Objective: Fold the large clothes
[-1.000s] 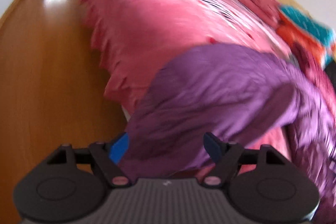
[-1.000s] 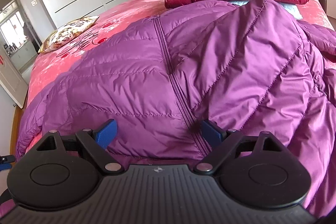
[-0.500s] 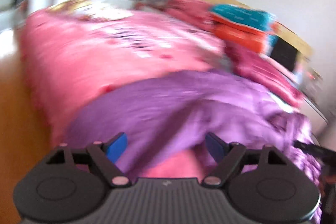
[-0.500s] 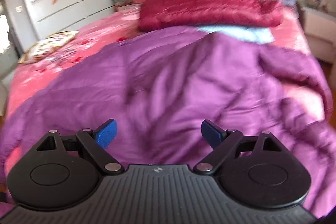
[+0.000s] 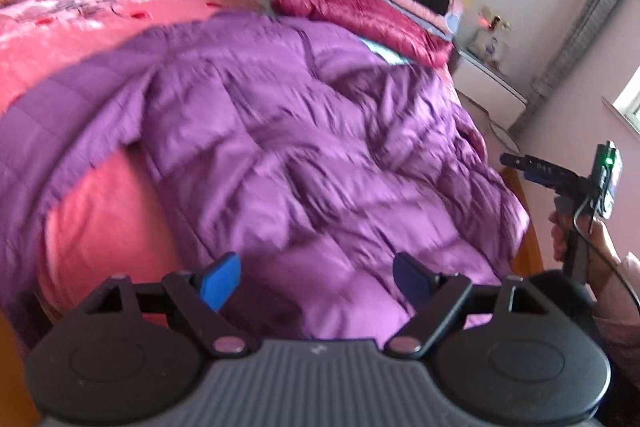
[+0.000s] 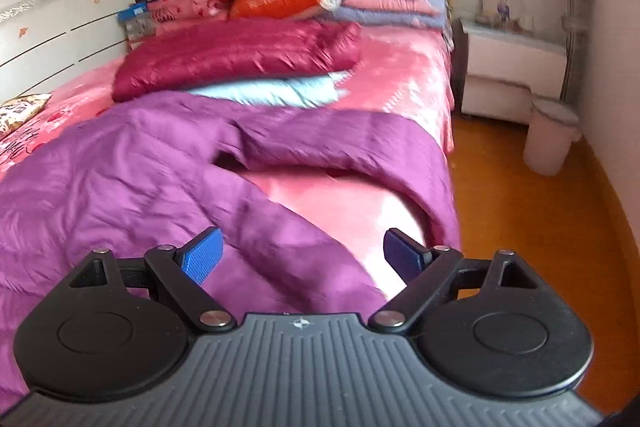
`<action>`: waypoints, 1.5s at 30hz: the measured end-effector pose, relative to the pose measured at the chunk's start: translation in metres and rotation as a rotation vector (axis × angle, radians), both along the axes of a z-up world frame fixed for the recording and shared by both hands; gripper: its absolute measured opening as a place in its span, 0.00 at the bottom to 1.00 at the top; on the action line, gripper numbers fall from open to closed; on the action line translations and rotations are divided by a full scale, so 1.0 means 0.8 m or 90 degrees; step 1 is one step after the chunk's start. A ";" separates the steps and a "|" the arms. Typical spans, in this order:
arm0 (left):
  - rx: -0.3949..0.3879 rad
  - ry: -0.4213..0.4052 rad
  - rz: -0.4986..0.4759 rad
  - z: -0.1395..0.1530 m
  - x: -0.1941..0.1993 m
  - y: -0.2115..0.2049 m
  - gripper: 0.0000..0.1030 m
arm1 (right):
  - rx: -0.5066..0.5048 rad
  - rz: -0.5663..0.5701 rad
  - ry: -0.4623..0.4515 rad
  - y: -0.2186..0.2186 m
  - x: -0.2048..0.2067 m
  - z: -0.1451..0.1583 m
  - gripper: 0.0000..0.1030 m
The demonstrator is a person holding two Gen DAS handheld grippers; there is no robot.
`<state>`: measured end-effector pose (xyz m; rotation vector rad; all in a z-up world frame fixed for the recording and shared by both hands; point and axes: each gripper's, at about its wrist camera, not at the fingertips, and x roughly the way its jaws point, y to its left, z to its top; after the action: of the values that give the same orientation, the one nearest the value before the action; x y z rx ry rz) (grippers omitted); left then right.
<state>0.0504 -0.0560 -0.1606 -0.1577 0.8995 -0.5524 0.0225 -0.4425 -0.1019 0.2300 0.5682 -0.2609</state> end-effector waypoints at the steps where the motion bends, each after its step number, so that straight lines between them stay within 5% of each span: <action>1: 0.001 0.007 -0.002 -0.001 -0.005 -0.003 0.82 | 0.023 0.009 0.010 -0.012 0.000 -0.004 1.00; 10: 0.035 0.053 0.003 -0.015 -0.026 -0.025 0.86 | 0.248 0.053 0.025 -0.084 0.008 -0.044 1.00; 15: 0.056 0.064 0.014 -0.021 -0.034 -0.031 0.94 | 0.295 0.080 0.057 -0.082 0.022 -0.059 1.00; 21: 0.070 0.104 0.032 -0.045 -0.030 -0.035 0.96 | 0.257 0.107 0.101 -0.054 0.047 -0.061 0.94; 26: 0.062 0.114 0.033 -0.051 -0.029 -0.041 0.80 | 0.189 0.121 0.117 -0.025 0.044 -0.050 0.48; 31: 0.027 0.111 0.040 -0.037 -0.031 -0.029 0.39 | 0.182 0.116 0.096 -0.016 0.017 -0.038 0.20; 38: -0.054 0.106 0.081 0.000 -0.043 0.012 0.23 | 0.259 0.084 0.004 -0.028 -0.055 -0.003 0.12; 45: -0.006 0.115 0.086 0.004 -0.051 0.035 0.23 | 0.278 0.084 0.009 -0.015 -0.117 0.000 0.12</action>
<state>0.0096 -0.0281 -0.1577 -0.2775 1.0540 -0.4213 -0.0711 -0.4543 -0.1017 0.6110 0.6480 -0.0074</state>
